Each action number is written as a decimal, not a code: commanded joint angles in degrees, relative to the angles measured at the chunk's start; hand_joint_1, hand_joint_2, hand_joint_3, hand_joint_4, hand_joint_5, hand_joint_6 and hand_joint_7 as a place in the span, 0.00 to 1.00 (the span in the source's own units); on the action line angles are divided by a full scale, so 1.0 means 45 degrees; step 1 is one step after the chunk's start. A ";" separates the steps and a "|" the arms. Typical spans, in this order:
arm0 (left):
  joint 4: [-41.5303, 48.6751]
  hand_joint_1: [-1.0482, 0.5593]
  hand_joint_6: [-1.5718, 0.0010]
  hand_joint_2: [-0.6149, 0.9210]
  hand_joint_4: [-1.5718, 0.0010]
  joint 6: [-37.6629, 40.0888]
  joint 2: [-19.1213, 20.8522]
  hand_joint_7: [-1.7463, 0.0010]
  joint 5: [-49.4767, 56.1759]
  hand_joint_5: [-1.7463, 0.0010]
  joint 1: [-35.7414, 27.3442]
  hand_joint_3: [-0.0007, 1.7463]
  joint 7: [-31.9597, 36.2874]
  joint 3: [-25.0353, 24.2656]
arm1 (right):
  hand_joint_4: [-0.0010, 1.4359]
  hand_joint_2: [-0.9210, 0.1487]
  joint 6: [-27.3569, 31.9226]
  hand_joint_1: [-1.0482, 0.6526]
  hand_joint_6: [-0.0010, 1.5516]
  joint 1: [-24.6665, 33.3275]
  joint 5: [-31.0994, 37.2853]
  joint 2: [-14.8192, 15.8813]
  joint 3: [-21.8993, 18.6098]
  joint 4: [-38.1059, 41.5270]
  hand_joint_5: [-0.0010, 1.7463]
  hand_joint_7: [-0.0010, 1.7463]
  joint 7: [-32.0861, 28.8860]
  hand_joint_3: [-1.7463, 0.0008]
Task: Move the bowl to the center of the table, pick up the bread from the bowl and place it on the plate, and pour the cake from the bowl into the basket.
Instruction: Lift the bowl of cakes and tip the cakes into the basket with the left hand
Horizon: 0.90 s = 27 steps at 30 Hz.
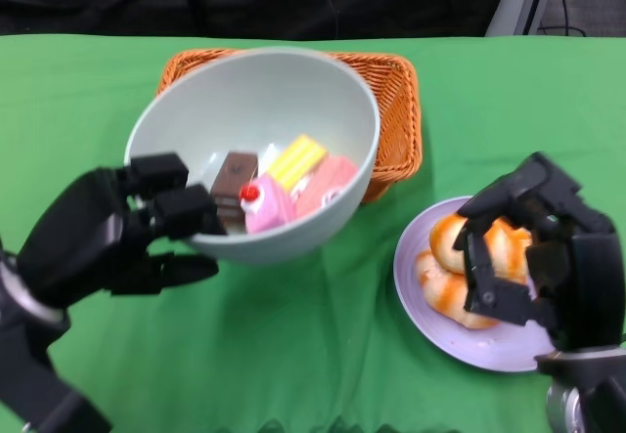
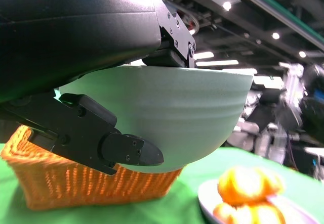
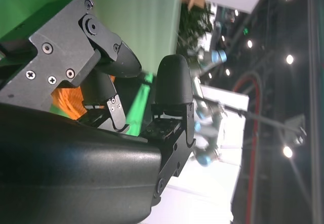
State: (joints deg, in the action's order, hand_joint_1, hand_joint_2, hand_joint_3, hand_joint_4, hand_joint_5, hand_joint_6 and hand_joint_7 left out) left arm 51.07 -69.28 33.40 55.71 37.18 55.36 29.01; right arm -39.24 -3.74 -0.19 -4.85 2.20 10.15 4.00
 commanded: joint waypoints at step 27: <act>0.3103 0.55 0.54 0.97 0.59 0.0244 -0.2845 0.32 -0.4807 0.03 0.2689 0.31 -0.6615 -0.1960 | 0.56 0.45 -0.1798 0.55 0.40 -0.0036 0.0359 -0.0084 0.1211 0.3298 0.99 0.83 0.0932 0.35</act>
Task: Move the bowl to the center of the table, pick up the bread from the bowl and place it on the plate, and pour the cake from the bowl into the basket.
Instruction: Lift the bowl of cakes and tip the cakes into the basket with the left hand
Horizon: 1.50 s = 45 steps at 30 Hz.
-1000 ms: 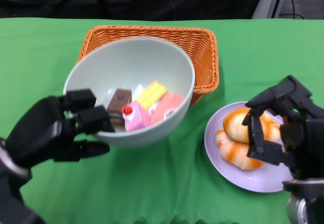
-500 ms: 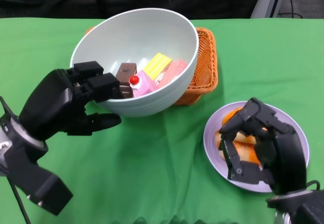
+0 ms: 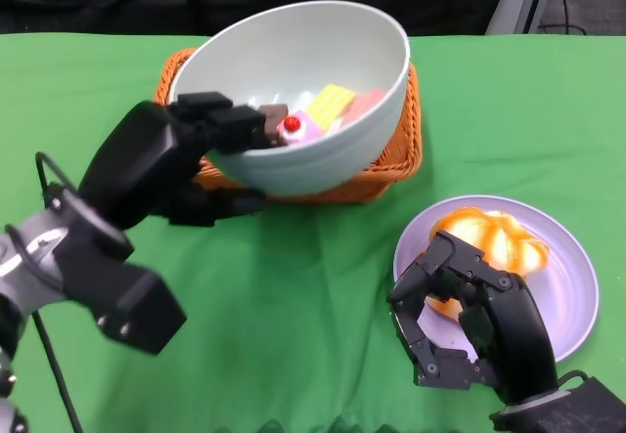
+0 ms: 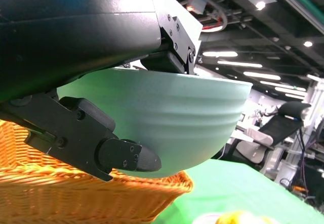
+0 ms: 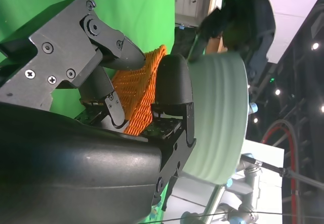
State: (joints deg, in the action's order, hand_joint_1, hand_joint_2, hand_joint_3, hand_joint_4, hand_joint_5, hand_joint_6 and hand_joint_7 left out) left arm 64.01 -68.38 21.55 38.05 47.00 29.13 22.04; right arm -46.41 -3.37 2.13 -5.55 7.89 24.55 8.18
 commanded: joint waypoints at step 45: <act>0.1597 0.51 0.63 1.00 0.55 1.0283 -0.5509 0.09 -1.1492 0.00 0.3546 0.30 -1.2565 -0.8221 | 0.59 0.47 -0.0364 0.56 0.43 -0.0274 0.0386 -0.0017 0.0065 0.0804 0.99 0.82 -0.0316 0.34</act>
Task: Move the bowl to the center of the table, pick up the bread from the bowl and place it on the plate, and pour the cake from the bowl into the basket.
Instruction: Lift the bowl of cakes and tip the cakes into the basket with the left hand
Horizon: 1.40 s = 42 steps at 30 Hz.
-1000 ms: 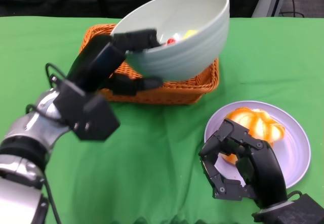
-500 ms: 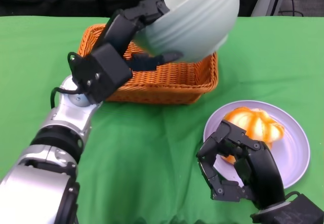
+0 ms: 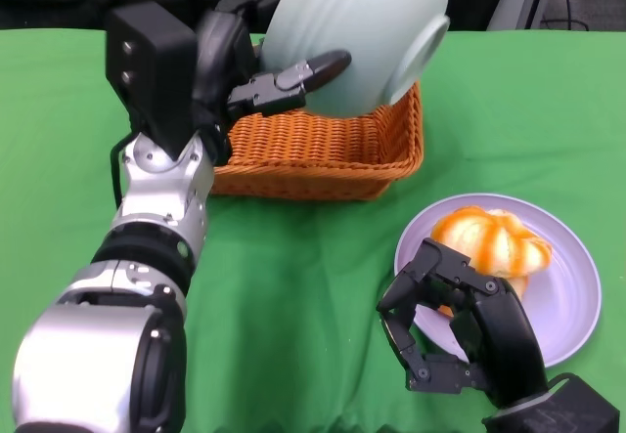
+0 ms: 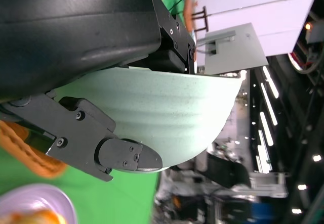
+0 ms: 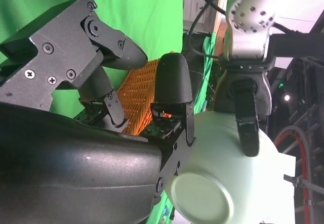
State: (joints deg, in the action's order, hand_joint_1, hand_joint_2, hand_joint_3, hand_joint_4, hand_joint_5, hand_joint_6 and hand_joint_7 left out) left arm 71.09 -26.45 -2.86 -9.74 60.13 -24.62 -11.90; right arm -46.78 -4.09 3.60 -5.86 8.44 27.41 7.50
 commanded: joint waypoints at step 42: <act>0.0226 0.49 0.69 1.00 0.57 1.0179 0.0143 0.00 -0.6088 0.00 0.1660 0.25 0.0756 -0.5886 | 0.59 0.49 -0.0787 0.54 0.44 -0.0429 0.0061 0.0127 -0.0078 0.0826 0.99 0.80 -0.0194 0.33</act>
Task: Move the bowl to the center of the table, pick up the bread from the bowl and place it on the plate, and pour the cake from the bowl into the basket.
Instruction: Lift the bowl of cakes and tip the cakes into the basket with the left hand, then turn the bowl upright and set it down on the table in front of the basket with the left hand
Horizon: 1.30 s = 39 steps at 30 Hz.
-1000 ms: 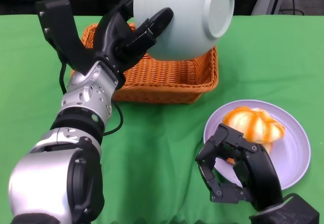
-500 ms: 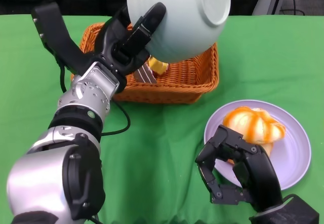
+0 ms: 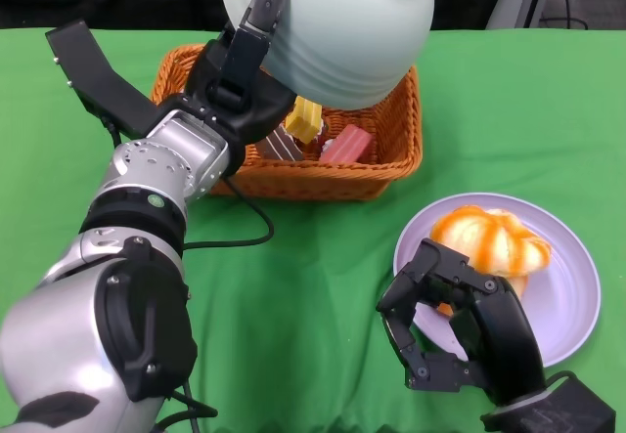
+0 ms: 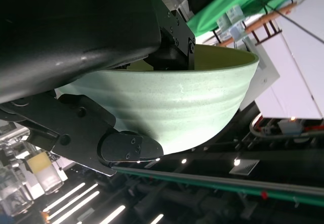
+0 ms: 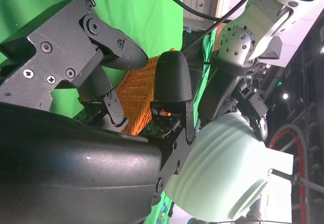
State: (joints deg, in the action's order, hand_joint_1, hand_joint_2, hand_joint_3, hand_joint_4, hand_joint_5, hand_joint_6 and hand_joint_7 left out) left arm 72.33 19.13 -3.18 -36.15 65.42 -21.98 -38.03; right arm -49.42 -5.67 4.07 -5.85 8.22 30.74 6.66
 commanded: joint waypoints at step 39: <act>-0.1018 0.53 0.63 1.00 0.58 -0.2129 0.0403 0.10 0.1431 0.00 -0.0364 0.31 -0.1346 0.1706 | 0.58 0.48 -0.0169 0.54 0.42 -0.0028 -0.0369 0.0150 -0.0046 0.0186 1.00 0.81 0.0285 0.33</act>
State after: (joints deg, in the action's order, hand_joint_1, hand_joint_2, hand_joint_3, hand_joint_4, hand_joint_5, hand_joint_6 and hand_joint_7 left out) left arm 69.29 11.98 -2.16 -30.89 64.19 -25.40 -31.69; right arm -49.97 -5.83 3.26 -5.65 8.20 31.21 7.79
